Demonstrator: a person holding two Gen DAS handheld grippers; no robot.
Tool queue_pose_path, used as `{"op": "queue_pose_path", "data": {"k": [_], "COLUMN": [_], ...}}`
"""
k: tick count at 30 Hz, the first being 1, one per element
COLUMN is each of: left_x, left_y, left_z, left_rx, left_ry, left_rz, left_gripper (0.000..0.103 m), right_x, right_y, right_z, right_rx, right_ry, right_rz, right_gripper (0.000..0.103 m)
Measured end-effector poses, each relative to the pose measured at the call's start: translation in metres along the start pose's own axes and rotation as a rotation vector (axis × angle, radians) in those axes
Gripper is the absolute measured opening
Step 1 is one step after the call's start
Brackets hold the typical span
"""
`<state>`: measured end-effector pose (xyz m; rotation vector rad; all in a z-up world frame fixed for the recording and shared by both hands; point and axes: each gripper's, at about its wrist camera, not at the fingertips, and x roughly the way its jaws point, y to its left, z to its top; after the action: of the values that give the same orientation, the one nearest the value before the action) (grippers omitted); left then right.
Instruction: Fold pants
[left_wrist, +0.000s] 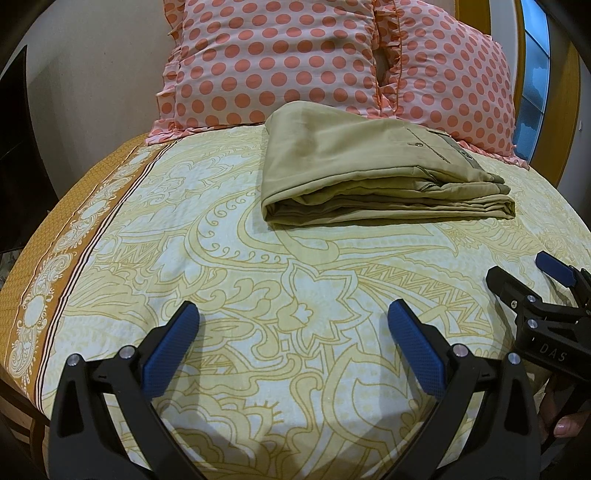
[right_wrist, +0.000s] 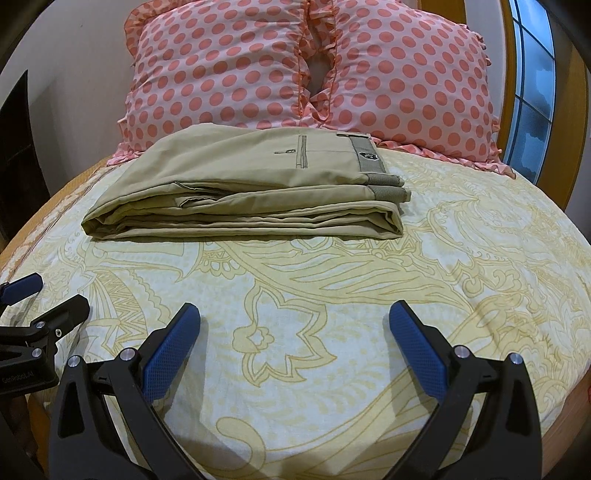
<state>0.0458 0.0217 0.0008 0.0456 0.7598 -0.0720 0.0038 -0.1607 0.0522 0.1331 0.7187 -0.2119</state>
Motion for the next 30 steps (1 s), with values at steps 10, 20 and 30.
{"op": "queue_pose_path", "data": {"k": [10,20,30], "left_x": [0.0001,0.0005,0.0006], "left_y": [0.0005,0.0007,0.0008], "left_z": [0.0,0.0003,0.0002], "left_rx": [0.001,0.001,0.001], "left_ry": [0.0,0.0,0.0], "left_rz": [-0.001,-0.002,-0.002], "left_gripper": [0.101,0.101,0.101], "right_x": [0.0001,-0.0001,-0.0002], "right_y": [0.0012,0.002,0.0037], "right_z": [0.0,0.0,0.0004], "right_rx": [0.002,0.002,0.004], "right_ry": [0.0,0.001,0.001], "right_rz": [-0.003,-0.004,-0.006], "right_gripper": [0.102,0.102,0.102]}}
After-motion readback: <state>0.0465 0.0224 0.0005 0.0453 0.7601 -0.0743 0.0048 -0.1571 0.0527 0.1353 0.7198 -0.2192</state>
